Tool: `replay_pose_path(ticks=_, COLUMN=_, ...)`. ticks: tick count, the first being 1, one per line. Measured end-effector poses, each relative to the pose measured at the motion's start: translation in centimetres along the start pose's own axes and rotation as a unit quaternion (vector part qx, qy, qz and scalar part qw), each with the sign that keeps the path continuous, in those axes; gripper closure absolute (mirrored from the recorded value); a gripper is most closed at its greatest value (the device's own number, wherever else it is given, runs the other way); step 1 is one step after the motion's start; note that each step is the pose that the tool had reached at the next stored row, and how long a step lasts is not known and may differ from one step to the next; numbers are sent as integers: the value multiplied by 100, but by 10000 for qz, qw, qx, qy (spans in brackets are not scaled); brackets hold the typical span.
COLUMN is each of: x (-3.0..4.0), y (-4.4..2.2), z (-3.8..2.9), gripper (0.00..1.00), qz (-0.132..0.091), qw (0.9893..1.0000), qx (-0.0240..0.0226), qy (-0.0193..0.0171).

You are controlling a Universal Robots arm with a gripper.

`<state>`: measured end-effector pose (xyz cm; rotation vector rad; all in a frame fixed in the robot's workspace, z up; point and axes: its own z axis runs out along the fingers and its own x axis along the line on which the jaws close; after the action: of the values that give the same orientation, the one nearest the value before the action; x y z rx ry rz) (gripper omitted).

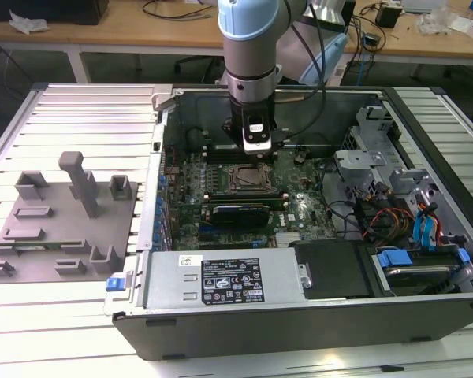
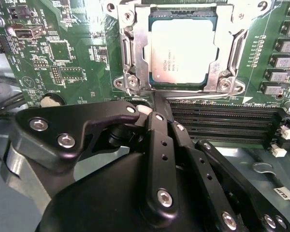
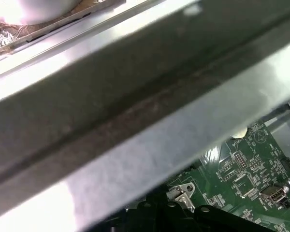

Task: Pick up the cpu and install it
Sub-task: 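Install the first cpu locking lever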

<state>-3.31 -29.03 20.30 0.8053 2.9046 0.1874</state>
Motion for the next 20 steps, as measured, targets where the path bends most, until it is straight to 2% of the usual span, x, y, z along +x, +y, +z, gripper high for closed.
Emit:
replay_pose_path(ticks=9, x=-17, y=-29, z=-2, gripper=89, qz=0, qw=10000, qx=0, qy=0)
replay_pose_path(ticks=16, x=-22, y=-20, z=-60, gripper=89, qz=0, qw=10000, qx=-1, qy=0)
replay_pose_path(ticks=20, x=11, y=-21, z=-64, gripper=89, qz=-1, qw=10000, qx=-1, qy=-2)
